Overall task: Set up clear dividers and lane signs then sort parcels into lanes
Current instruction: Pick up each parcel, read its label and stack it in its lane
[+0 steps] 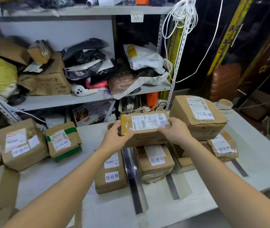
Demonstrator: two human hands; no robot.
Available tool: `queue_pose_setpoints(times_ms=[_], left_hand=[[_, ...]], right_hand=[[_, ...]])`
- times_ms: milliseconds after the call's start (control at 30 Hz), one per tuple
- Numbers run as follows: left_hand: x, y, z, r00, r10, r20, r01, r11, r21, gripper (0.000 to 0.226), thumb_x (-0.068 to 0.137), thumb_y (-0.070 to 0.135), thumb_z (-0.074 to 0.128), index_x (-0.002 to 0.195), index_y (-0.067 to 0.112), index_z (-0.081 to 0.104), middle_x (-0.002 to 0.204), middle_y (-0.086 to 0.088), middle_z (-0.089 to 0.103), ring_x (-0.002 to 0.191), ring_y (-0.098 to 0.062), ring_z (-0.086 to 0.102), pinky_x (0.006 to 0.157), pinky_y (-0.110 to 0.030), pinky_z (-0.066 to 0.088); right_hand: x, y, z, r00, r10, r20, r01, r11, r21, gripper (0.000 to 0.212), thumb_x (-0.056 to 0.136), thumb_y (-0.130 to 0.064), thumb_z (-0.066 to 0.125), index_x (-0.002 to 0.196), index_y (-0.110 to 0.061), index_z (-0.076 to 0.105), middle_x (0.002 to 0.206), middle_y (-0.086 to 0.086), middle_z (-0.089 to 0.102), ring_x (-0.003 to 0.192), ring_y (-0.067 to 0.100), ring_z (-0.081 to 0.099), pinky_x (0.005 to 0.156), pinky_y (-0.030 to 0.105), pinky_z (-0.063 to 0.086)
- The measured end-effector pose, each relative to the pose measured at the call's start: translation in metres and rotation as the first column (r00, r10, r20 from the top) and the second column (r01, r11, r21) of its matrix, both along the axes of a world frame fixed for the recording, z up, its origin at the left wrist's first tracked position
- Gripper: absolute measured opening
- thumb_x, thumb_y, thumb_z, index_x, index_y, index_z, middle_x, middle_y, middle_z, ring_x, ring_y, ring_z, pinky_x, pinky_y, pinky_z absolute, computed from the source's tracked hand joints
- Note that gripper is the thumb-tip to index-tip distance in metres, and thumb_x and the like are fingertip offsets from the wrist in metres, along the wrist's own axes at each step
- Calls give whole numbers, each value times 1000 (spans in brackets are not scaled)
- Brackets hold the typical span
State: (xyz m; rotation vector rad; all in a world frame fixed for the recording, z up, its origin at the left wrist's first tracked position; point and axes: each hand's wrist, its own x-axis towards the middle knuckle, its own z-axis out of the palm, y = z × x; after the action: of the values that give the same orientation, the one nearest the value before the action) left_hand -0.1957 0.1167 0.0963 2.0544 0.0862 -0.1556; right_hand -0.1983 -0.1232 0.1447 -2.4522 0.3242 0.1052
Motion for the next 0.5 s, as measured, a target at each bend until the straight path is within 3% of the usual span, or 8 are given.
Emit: queue_pose_setpoints(times_ms=[167, 233, 367, 500], left_hand=[[0, 0, -8, 999, -12, -36, 13, 1000, 29, 68, 87, 53, 72, 145, 29, 44, 124, 5, 64, 110, -15, 62, 92, -37, 55], [0, 1, -8, 999, -9, -38, 10, 999, 40, 70, 87, 53, 72, 146, 29, 43, 122, 5, 63, 110, -15, 61, 91, -36, 55], [1, 4, -1, 1000, -21, -21, 24, 991, 128, 68, 90, 56, 67, 147, 28, 45, 119, 5, 60, 104, -14, 59, 73, -24, 47], [4, 11, 15, 1000, -6, 21, 1, 964, 267, 69, 90, 67, 57, 147, 31, 45, 136, -3, 60, 113, -22, 62, 87, -37, 54]], right_hand=[[-3, 1, -6, 999, -8, -36, 8, 1000, -20, 56, 96, -33, 67, 144, -10, 51, 139, 8, 61, 120, 27, 59, 86, 32, 48], [-4, 2, -5, 999, -15, -29, 14, 999, -33, 55, 96, -32, 66, 143, -9, 51, 139, 8, 60, 122, 28, 58, 84, 31, 45], [-6, 6, -4, 999, 9, 38, -7, 999, -39, 49, 94, -32, 68, 139, -15, 55, 132, 4, 65, 116, 25, 61, 87, 35, 50], [-3, 11, 3, 993, 42, 114, -37, 998, -48, 55, 94, -33, 70, 143, -16, 53, 136, 2, 63, 125, 24, 58, 94, 34, 47]])
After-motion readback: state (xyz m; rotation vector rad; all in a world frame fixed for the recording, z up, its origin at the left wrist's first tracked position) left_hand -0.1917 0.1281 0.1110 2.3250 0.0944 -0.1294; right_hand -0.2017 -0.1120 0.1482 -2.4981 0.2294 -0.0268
